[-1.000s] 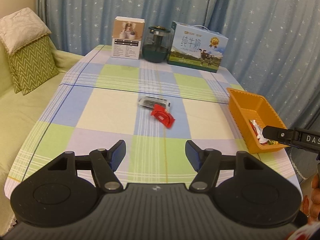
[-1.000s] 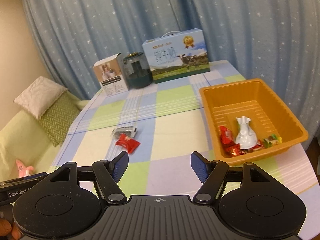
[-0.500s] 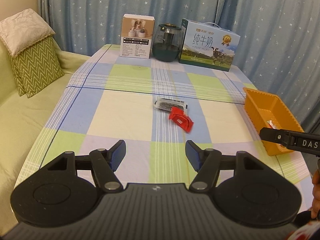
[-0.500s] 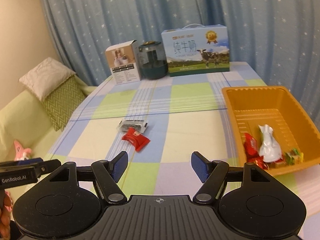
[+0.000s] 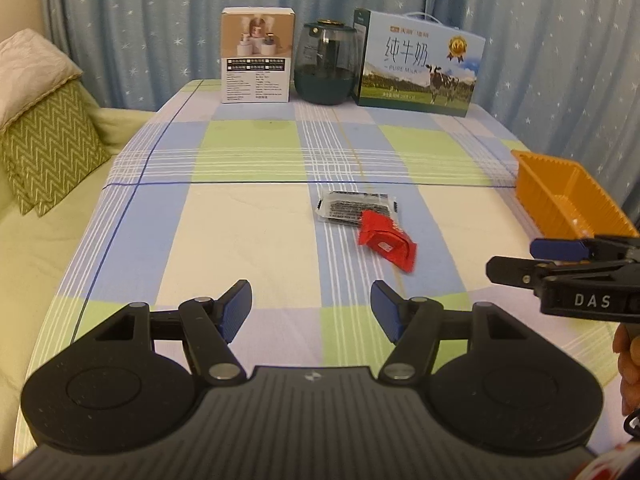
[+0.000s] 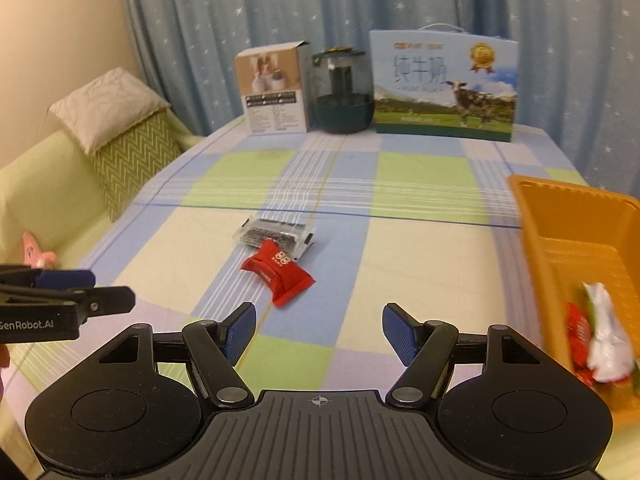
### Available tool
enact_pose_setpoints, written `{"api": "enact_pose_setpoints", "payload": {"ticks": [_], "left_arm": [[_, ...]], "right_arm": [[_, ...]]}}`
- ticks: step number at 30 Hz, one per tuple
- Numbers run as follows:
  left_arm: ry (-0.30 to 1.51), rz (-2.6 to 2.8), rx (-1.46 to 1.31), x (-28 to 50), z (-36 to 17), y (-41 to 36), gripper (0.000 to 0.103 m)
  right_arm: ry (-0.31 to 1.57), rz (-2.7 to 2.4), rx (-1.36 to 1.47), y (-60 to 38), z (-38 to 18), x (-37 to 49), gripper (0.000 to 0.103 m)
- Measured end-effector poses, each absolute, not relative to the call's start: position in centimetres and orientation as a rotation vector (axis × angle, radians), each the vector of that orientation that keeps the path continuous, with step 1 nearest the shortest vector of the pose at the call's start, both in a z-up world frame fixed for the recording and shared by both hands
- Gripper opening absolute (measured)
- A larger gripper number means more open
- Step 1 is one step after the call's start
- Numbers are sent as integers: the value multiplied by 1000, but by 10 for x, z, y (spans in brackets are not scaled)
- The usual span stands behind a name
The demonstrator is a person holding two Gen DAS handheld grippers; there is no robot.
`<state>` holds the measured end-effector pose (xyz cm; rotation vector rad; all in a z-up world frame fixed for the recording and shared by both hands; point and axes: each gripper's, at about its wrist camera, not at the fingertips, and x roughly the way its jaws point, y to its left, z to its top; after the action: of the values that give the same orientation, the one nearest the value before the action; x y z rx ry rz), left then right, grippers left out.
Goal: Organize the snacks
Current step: 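Withdraw both open tools from the tray toward the large red candy, then lower the right tool onto the large red-wrapped candy and close it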
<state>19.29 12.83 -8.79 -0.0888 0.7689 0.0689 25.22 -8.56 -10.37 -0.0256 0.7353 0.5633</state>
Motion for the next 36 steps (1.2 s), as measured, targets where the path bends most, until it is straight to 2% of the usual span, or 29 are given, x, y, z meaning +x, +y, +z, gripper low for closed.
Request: {"api": "enact_pose_setpoints", "payload": {"ticks": [9,16,20,24,26,36], "left_arm": [[793,50,-68,223,-118,142,62],[777,21,-66,243,-120,147,62],[775,29,-88,250,-121,153,62],[772,34,-86,253,-122,155,62],[769,36,-93,253,-121,155,62],[782,41,-116,255,-125,158,62]], "right_arm": [[694,631,-104,-50,-130,286,70],[672,721,-195,-28,-143,304,69],[671,754,-258,-16,-153,310,58],[676,760,-282,-10,-160,318,52],[680,763,-289,-7,-163,322,44],[716,791,-292,-5,-164,318,30]]}}
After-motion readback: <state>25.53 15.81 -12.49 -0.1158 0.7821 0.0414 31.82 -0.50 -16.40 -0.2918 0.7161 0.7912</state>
